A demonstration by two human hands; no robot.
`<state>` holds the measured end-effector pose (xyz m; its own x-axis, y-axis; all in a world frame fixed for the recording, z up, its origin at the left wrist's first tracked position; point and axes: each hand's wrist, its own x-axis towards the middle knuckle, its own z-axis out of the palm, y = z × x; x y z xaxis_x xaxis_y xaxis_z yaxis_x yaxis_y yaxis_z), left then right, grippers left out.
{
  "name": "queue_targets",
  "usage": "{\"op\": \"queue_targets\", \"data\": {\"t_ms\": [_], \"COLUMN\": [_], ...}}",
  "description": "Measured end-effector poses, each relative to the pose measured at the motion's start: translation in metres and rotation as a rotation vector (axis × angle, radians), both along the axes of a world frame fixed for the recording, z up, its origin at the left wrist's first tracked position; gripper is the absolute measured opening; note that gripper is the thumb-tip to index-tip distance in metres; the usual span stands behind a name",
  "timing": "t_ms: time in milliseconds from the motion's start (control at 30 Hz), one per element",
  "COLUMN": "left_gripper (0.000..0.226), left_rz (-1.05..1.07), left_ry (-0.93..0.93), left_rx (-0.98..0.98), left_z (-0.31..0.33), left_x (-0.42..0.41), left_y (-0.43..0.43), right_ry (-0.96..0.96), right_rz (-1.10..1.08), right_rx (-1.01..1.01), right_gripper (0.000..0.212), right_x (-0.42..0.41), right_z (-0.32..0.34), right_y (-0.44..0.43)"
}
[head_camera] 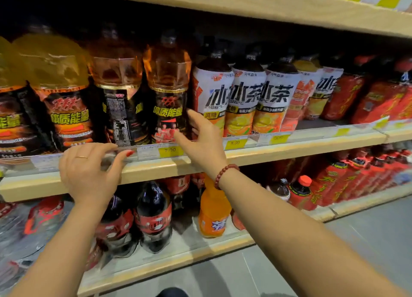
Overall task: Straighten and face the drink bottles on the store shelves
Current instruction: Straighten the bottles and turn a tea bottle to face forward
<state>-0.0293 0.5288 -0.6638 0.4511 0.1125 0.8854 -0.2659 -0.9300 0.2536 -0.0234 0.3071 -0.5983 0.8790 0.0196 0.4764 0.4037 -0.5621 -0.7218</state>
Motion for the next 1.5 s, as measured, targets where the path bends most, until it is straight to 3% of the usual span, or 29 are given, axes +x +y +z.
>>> {"op": "queue_targets", "data": {"t_ms": [100, 233, 367, 533, 700, 933, 1233, 1500], "left_gripper": [0.039, 0.049, 0.037, 0.038, 0.043, 0.056, 0.076, 0.101], "left_rz": [-0.069, -0.195, -0.162, -0.143, -0.149, -0.01, 0.131, 0.038], "left_ry": [0.065, 0.175, 0.144, 0.108, 0.309, 0.648, 0.809, 0.948], "left_rx": [-0.069, -0.267, -0.171, 0.116, 0.182, 0.185, 0.131, 0.007], "left_z": [-0.002, -0.008, -0.026, -0.062, -0.115, -0.147, -0.15, -0.144], "left_x": [0.002, -0.004, -0.014, -0.035, -0.055, -0.059, -0.056, -0.025], "left_y": [0.001, -0.028, -0.089, -0.199, -0.296, -0.359, -0.363, -0.362], "right_ry": [-0.166, -0.264, -0.305, -0.118, -0.046, 0.045, -0.037, -0.055], "right_rz": [0.035, 0.047, 0.011, 0.01, 0.049, 0.128, 0.231, 0.187], "right_rx": [-0.089, -0.258, -0.387, -0.506, -0.507, -0.429, -0.493, -0.502], "right_gripper": [0.04, 0.03, 0.028, 0.038, 0.047, 0.061, 0.062, 0.067], "right_x": [-0.013, -0.032, -0.046, -0.046, -0.029, -0.011, -0.008, -0.013], "right_z": [-0.002, -0.023, -0.068, -0.134, -0.188, -0.211, -0.224, -0.229], "right_y": [-0.026, -0.094, -0.187, -0.296, -0.363, -0.385, -0.364, -0.333]}}
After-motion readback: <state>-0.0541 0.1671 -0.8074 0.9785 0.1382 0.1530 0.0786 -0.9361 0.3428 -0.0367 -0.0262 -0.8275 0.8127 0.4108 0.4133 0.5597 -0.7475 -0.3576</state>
